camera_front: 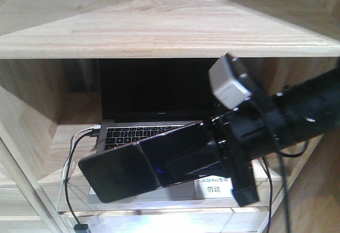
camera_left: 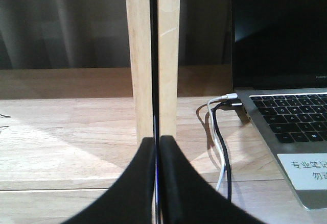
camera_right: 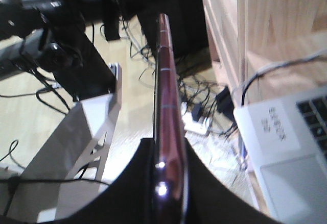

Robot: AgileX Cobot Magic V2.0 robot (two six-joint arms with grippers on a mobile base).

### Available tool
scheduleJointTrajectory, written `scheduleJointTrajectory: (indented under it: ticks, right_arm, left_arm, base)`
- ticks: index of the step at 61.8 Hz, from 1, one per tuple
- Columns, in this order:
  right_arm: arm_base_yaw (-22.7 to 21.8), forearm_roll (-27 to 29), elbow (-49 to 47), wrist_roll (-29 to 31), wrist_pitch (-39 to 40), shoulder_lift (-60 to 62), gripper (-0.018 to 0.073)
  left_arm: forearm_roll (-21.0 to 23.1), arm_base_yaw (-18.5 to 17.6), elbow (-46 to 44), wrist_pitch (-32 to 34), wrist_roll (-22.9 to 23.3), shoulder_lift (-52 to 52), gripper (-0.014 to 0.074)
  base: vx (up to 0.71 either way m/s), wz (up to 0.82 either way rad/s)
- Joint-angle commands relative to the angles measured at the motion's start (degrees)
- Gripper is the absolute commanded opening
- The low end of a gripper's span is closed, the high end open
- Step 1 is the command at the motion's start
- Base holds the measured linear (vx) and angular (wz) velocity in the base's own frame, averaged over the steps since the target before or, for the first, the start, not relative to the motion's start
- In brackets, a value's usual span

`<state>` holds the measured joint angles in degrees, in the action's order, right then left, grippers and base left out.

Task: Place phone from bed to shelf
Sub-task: 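Drive up to the shelf above the grey laptop, phone in right gripper, then raise the right gripper with the phone over the upper shelf surface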

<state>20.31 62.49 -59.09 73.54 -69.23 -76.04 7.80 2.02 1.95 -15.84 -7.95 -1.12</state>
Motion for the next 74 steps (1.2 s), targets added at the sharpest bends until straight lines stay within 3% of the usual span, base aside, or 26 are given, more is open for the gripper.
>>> scheduleJointTrajectory:
  ticks: [1,36,74]
  right_arm:
    - [-0.14,5.96,-1.65,0.61,-2.57,4.11,-0.0001]
    - [-0.14,5.77,-3.4,-7.82,13.82,16.56,-0.0001]
    - [-0.14,3.0,-32.18,-13.94,14.39,1.57,-0.0001]
  left_arm:
    - [0.56,-0.07,0.13,4.17,0.22,-0.31,0.0001]
    - [0.56,-0.07,0.13,4.17,0.22,-0.31,0.0001]
    - [0.56,-0.07,0.13,4.17,0.22,-0.31,0.0001]
  base:
    - [0.0,0.0]
    - [0.0,0.0]
    - [0.0,0.0]
